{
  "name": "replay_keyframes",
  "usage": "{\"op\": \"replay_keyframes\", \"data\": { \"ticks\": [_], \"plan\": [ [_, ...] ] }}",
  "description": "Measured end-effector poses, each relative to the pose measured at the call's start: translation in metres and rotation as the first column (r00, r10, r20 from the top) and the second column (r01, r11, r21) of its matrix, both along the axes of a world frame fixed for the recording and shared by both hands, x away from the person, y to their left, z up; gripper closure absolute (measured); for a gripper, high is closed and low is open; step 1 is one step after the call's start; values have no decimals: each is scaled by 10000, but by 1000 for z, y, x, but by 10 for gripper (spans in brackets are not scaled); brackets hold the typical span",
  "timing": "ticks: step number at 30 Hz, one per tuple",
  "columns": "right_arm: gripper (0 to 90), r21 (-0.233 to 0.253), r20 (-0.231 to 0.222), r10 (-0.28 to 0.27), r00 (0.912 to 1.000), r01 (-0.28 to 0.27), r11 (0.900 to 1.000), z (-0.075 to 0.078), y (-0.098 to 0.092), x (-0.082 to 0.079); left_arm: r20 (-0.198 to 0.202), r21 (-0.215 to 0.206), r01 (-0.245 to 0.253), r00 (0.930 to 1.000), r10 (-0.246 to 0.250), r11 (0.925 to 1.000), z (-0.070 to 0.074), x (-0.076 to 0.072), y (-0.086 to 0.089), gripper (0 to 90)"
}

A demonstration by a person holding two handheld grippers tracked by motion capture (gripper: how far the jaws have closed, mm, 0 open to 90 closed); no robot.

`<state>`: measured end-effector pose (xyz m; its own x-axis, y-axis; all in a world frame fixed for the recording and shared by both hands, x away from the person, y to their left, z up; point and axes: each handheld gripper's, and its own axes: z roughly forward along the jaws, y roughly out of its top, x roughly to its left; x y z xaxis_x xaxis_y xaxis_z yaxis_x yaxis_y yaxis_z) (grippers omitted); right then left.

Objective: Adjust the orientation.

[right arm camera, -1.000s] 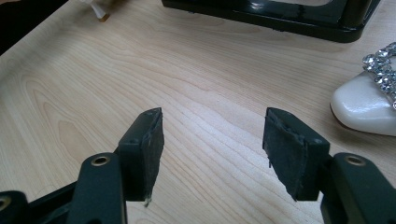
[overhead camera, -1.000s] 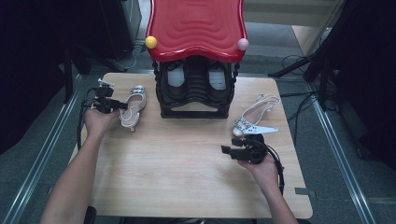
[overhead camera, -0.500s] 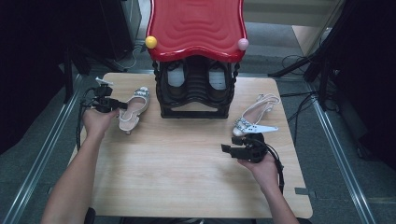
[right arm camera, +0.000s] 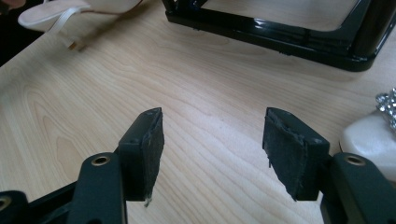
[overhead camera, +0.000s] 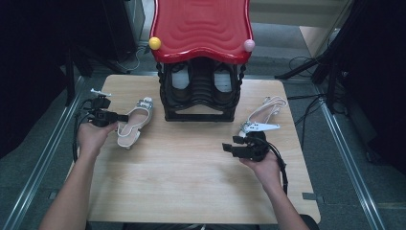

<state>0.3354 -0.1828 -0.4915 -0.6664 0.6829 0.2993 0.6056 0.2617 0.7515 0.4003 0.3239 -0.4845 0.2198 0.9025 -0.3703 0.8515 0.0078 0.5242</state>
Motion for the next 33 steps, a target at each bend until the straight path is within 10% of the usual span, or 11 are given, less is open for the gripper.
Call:
{"op": "replay_keyframes", "data": {
  "ticks": [15, 33],
  "plan": [
    [396, 56, 46, 241, 9997, -242, 9997, 2, 10, 14, 323, -402, 785, 9965, -772, 9961, 10, -52, -25, 873],
    [400, -208, 3, 215, 9998, -215, 9996, -3, 16, 14, 419, -712, 2280, 9734, -2255, 9711, 12, -68, -77, 871]
  ]
}}
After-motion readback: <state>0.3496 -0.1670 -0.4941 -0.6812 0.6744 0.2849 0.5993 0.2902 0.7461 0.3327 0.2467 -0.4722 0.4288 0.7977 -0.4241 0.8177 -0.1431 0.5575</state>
